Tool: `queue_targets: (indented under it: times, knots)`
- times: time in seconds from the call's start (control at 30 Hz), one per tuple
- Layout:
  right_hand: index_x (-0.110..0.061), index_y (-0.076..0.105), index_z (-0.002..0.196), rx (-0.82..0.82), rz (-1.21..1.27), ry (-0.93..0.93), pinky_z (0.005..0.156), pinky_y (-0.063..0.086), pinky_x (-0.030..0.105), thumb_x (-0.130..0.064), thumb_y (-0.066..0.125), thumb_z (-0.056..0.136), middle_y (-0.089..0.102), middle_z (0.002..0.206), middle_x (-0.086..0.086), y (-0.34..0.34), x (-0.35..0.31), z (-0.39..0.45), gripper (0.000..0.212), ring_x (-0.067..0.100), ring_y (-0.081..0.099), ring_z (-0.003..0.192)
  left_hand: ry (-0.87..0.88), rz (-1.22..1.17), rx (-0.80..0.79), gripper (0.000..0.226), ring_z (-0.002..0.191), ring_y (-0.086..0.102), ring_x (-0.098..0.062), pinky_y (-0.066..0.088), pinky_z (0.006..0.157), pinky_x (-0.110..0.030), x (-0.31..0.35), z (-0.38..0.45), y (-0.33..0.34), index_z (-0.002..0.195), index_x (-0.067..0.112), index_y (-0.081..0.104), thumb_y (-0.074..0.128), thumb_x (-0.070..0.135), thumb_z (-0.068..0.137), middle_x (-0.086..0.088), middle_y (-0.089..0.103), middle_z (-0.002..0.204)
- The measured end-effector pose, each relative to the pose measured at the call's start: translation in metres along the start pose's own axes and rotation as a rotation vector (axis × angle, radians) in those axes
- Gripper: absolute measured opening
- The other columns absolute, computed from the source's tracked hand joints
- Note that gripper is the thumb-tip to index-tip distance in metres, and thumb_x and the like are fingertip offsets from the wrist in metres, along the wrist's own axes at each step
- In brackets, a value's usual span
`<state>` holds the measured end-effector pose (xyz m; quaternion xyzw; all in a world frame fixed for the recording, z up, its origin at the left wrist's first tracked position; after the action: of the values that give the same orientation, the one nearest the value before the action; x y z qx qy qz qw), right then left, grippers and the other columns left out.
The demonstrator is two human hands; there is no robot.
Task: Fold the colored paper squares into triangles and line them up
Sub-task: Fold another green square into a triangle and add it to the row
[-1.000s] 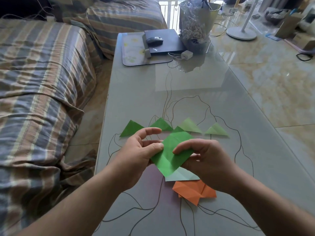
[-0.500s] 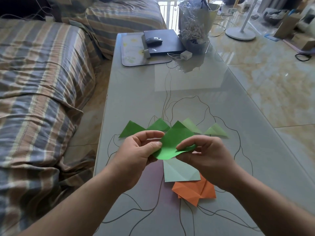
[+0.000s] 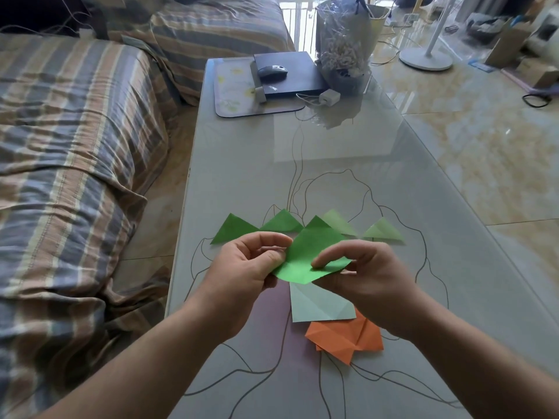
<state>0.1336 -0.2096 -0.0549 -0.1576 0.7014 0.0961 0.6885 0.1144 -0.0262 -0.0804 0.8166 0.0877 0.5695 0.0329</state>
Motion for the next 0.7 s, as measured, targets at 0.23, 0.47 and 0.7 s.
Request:
queue_targets:
  times: [0.23, 0.47, 0.7]
  knots:
    - [-0.012, 0.082, 0.079, -0.007, 0.012, 0.025, 0.073, 0.057, 0.028, -0.019, 0.084, 0.067, 0.076, 0.079, 0.005, -0.002, 0.0, 0.002, 0.014, 0.018, 0.072, 0.076, 0.067, 0.147, 0.04, 0.024, 0.085, 0.07, -0.013, 0.057, 0.072, -0.027, 0.007, -0.002, -0.001, 0.102, 0.016, 0.079, 0.062, -0.001, 0.099, -0.002, 0.08, 0.098]
    - [-0.02, 0.081, 0.074, 0.141, 0.122, 0.106, 0.076, 0.056, 0.042, -0.039, 0.084, 0.067, 0.073, 0.072, 0.011, -0.009, 0.006, 0.002, 0.02, 0.027, 0.066, 0.073, 0.127, 0.098, 0.025, 0.022, 0.097, 0.074, -0.012, 0.058, 0.076, -0.025, 0.013, -0.008, 0.003, 0.1, 0.021, 0.079, 0.064, 0.006, 0.097, 0.002, 0.079, 0.103]
    - [-0.019, 0.071, 0.063, 0.272, 0.453, 0.294, 0.076, 0.058, 0.038, -0.032, 0.084, 0.064, 0.066, 0.078, 0.015, -0.007, 0.019, 0.002, 0.018, 0.022, 0.067, 0.069, 0.129, 0.074, -0.018, 0.04, 0.09, 0.075, -0.013, 0.059, 0.082, -0.022, 0.011, -0.018, 0.019, 0.112, 0.018, 0.071, 0.079, 0.029, 0.074, -0.005, 0.078, 0.096]
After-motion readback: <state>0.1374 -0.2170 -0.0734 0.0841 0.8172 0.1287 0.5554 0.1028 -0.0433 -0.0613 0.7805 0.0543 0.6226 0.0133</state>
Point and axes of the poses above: each hand's wrist, its own z-axis towards the middle knuckle, its own y-axis out of the palm, x = y × z, the point moved 7 cm from there along z, towards the middle knuckle
